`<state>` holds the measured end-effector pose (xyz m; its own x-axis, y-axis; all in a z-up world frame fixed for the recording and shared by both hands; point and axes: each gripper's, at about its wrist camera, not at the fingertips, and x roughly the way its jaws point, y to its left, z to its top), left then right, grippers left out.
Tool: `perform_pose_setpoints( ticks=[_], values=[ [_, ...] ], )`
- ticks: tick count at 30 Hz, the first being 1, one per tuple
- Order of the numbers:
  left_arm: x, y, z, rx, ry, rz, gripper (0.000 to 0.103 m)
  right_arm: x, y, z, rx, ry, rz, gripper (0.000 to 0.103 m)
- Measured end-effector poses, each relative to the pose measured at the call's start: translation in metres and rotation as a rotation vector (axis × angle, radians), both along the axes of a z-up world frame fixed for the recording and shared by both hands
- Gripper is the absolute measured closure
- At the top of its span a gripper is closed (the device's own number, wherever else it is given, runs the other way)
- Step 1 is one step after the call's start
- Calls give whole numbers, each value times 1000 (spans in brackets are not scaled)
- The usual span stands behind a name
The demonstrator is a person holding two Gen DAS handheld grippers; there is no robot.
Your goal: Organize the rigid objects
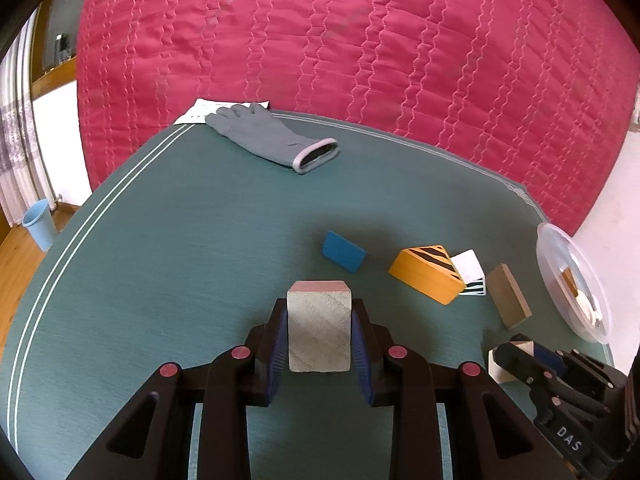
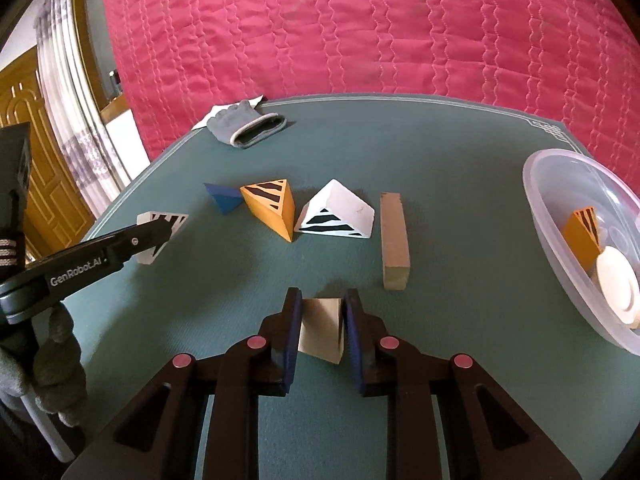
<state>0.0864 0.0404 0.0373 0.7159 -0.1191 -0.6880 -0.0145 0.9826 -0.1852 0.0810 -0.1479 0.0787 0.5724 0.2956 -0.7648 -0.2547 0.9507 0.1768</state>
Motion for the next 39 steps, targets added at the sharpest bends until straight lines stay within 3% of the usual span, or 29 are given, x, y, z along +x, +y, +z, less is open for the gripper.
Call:
perform_pose_setpoints(
  ticks=[13,25,34,39],
  values=[
    [-3,-10,0,4,-8,-41,72,-9,-13,3,43,13,-4,81],
    [-5,-10,0,3,-9,-46,72,1,3,-4,3,24,28,77],
    [-4,-11,-2,5,0,-39,72,-19,11,-7,103,79,124,70],
    [-3,-9,-2,3,-1,-34,72,-24,12,-2,49,36,108,70]
  ],
)
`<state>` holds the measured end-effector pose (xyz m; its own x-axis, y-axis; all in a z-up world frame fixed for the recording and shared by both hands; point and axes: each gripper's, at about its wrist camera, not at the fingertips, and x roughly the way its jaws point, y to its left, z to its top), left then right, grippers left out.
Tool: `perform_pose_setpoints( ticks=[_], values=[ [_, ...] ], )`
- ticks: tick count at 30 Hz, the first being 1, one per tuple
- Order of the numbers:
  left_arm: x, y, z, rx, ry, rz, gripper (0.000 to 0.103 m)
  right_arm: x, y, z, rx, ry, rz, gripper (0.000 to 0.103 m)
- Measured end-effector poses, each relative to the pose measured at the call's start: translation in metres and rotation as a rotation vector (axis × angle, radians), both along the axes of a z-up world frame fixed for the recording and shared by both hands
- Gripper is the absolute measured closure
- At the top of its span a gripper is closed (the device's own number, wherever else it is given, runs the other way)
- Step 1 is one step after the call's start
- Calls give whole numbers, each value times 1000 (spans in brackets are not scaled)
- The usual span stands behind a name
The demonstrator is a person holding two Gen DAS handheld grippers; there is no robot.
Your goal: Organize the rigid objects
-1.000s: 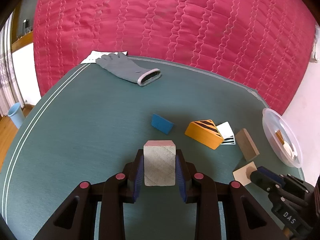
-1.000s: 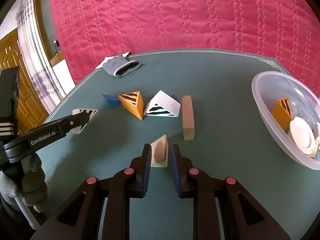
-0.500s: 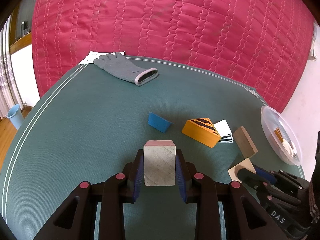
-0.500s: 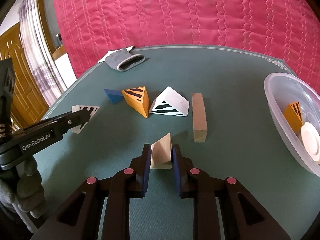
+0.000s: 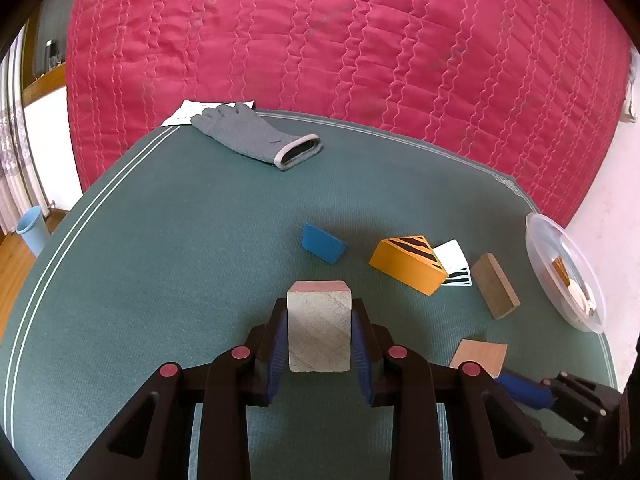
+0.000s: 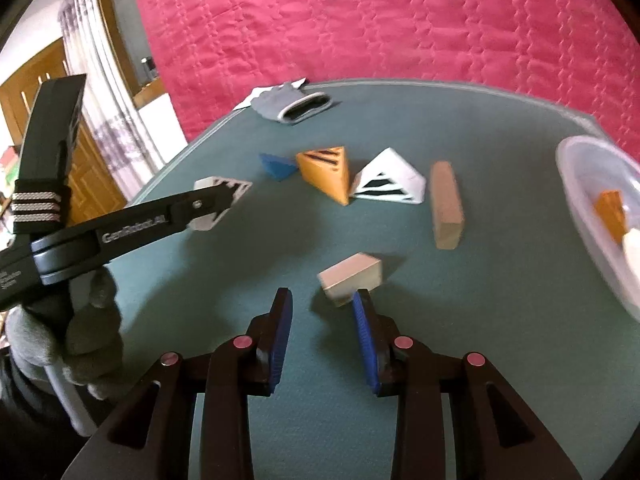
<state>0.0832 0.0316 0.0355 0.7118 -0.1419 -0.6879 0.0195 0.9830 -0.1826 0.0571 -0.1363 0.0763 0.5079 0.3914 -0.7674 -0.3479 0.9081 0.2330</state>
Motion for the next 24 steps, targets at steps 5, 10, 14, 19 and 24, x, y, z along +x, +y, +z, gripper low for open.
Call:
perform_pose_setpoints(
  ticks=[5,10,14,19,24],
  values=[
    [0,-1,1,3,-1,-6,72,7,1,-1,-54,-19,-4,70],
    [0,0,1,3,0,-5,72,13,14,1,-112,-49,61,57],
    [0,1,1,2,3,-4,72,18,21,-3,-171,-54,102,55],
    [0,1,1,2,4,-4,72,21,17,-1,-164,-83,156,40],
    [-1,0,1,7,5,-6,72,32,12,-1,-131,-90,195,40]
  ],
)
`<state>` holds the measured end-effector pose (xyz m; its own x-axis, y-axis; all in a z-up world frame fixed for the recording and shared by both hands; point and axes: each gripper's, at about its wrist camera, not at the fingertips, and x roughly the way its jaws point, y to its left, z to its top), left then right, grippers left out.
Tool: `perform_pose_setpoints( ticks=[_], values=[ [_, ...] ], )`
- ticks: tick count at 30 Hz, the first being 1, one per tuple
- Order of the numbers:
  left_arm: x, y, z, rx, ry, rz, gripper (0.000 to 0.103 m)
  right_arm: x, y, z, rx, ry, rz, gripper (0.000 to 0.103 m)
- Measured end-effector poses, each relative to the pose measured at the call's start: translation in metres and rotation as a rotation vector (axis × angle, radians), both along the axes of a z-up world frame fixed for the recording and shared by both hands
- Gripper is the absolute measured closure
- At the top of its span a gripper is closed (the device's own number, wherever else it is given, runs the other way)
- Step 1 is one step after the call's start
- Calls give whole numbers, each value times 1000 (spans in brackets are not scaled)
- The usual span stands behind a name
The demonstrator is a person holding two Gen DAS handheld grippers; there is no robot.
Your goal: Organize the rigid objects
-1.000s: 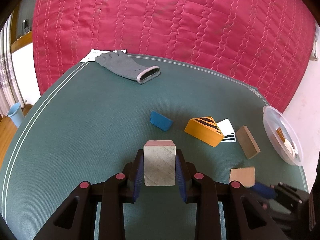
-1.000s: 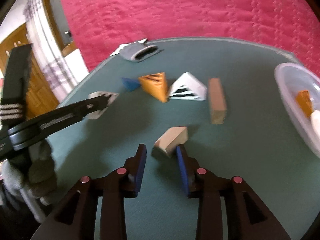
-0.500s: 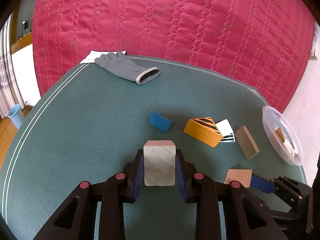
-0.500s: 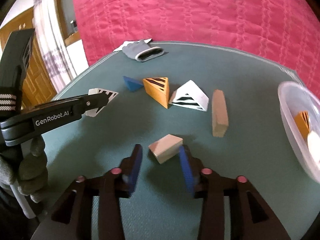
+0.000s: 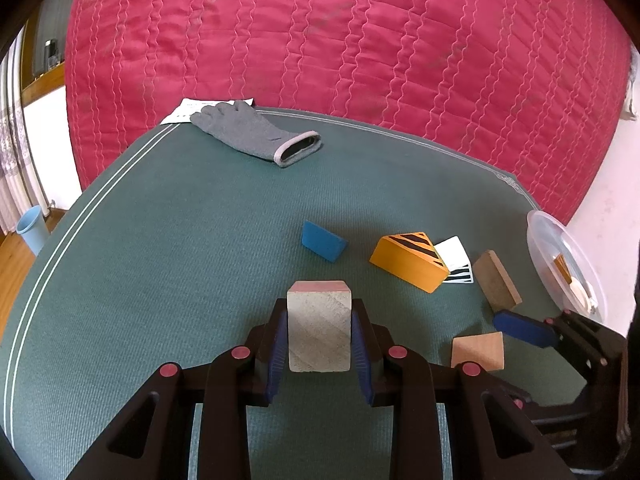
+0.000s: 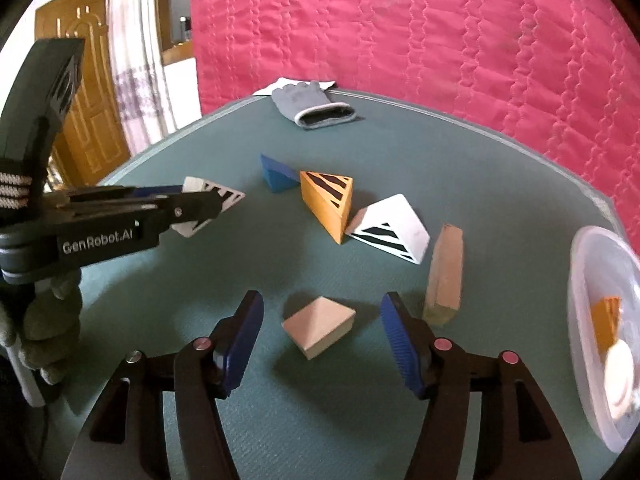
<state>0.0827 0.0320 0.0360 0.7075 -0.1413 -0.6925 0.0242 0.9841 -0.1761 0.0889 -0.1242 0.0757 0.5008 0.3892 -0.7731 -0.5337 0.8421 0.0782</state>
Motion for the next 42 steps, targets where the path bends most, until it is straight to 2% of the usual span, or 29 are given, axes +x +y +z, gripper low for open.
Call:
perform_pose_setpoints(
  ticks=[6,9,14,16,17,21,29,42],
  values=[
    [1,1,-1,-1,1,2,72,-6,5,-4,47,60,70,41],
    [2,0,-2,0,4,2,72,-15,10,-7,31,64,88,42],
    [2,-1,-2,3,4,1,72,-17,15,-8,-38,34,34,56],
    [1,-1,-1,3,2,2,72,-16,16,-8,-59,23,9,66],
    [2,-1,-1,3,3,3,72,-15,16,-8,-71,17,-3,67],
    [2,-1,-1,2,-1,-1,72,-18,14,-6,-72,6,-35,67],
    [-1,-4,2,1,-21,-18,72,-29,-17,7,32,-6,-147,67],
    [-4,-16,2,52,-25,-23,72,-36,-69,25,101,-53,-288,67]
  ],
)
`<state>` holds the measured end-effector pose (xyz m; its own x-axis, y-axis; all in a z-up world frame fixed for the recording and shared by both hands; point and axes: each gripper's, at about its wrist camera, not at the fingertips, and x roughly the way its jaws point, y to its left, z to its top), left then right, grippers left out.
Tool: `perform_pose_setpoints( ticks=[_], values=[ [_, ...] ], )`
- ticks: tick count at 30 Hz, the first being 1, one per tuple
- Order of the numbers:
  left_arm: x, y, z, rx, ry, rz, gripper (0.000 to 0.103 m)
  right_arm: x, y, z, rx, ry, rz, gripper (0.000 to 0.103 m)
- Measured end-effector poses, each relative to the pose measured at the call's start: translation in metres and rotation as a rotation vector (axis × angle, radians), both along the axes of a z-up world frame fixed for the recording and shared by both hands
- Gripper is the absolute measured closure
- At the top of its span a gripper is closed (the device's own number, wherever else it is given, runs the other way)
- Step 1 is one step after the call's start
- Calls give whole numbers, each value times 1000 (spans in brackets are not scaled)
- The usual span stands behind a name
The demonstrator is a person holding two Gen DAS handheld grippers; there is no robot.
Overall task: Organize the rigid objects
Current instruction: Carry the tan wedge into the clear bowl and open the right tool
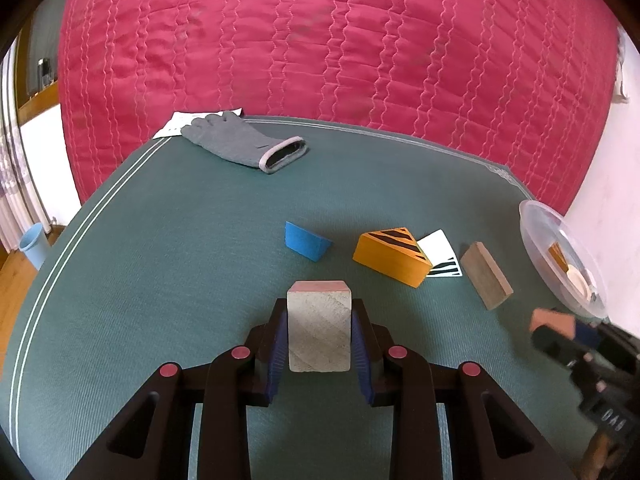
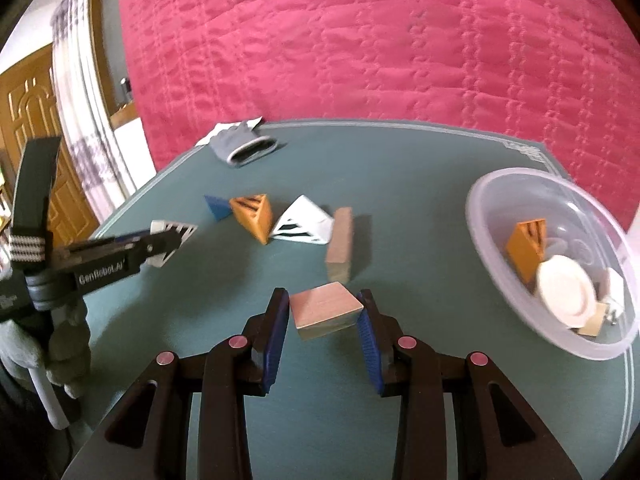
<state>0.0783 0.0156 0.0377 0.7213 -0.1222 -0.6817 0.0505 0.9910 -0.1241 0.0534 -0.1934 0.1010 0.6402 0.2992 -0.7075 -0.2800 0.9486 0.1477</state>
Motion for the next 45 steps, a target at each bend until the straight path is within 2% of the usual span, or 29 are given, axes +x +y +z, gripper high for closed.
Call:
perform_pose_setpoints(
  ticks=[13,23,35,42,45],
  values=[
    [-11,-34,0,100,-17,-33,72,-1,-69,14,37,-46,-170,67],
    [-17,-61,4,132,-24,-73,72,3,-113,22,34,-80,-287,67],
    [-21,-89,5,150,-22,-120,72,20,-168,13,47,-73,-446,67],
    [-21,-107,6,152,-18,-154,72,20,-189,9,62,-79,-532,64],
    [-20,-116,8,150,-18,-172,72,18,-193,9,71,-93,-567,57]
  ],
)
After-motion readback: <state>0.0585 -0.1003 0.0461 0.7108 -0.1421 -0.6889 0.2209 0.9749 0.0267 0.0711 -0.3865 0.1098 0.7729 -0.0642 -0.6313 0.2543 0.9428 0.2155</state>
